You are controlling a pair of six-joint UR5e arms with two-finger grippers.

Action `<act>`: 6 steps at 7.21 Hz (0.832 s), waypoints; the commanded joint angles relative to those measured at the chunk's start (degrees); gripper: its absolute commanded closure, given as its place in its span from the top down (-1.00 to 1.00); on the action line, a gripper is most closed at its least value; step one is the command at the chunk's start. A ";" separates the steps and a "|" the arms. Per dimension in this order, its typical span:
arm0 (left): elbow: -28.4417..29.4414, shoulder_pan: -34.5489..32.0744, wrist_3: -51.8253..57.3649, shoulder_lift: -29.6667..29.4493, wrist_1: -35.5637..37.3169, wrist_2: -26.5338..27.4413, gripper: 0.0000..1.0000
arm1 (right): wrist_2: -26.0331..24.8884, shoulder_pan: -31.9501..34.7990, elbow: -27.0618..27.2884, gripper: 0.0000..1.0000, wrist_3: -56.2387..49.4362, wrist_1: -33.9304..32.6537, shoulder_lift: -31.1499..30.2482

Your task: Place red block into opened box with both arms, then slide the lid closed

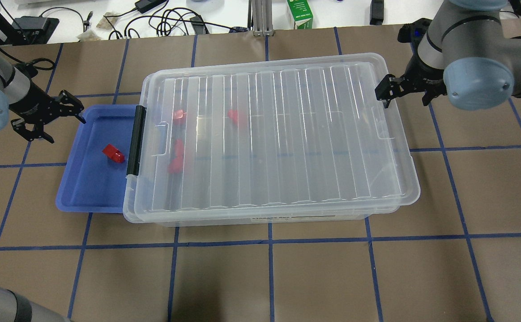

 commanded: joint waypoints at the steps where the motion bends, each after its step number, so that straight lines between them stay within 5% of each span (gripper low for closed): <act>1: -2.82 -3.95 -7.93 -3.25 4.88 -0.14 0.95 | -0.02 -1.52 -0.02 1.00 -1.30 0.07 0.00; 6: -4.76 -4.84 -11.21 -5.37 4.71 0.47 0.87 | -0.11 -5.64 -0.20 1.00 -3.67 0.07 0.00</act>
